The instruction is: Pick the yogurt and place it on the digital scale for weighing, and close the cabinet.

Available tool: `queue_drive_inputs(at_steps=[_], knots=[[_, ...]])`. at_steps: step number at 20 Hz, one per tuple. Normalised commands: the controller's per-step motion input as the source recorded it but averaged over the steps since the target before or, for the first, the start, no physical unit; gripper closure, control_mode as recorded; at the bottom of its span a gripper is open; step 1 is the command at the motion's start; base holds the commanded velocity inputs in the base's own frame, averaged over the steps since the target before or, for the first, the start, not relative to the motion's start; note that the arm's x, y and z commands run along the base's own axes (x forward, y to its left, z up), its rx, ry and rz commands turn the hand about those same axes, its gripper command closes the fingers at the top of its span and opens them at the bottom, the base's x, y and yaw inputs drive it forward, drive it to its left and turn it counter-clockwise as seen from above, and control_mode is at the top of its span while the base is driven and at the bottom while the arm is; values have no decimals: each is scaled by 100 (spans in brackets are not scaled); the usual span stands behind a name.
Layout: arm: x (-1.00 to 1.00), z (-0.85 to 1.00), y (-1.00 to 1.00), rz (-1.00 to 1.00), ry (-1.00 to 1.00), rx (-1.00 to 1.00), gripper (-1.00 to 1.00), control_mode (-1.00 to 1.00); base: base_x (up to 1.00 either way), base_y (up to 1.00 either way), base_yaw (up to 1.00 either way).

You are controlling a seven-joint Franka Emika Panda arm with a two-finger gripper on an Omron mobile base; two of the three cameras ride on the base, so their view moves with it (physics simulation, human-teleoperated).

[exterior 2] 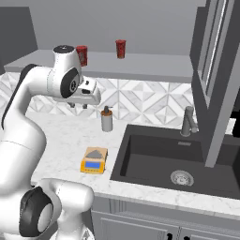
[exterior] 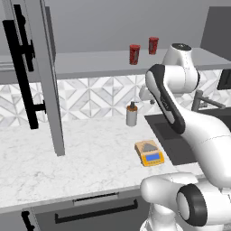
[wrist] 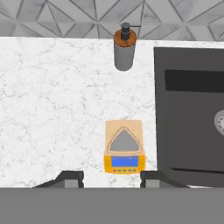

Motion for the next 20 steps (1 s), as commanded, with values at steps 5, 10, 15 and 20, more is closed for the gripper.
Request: queue_drive_inputs(at_steps=[5, 10, 15, 20], knots=[[-32, 0, 0, 1, -3, 0, -100, -100, 0, 0, 0], [-40, 20, 3, 4, -32, 1, -100, -100, 0, 0, 0], [-12, 36, 4, 5, -35, 1, -100, -100, 0, 0, 0], [-3, 49, 3, 2, -29, 0, -100, -100, 0, 0, 0]])
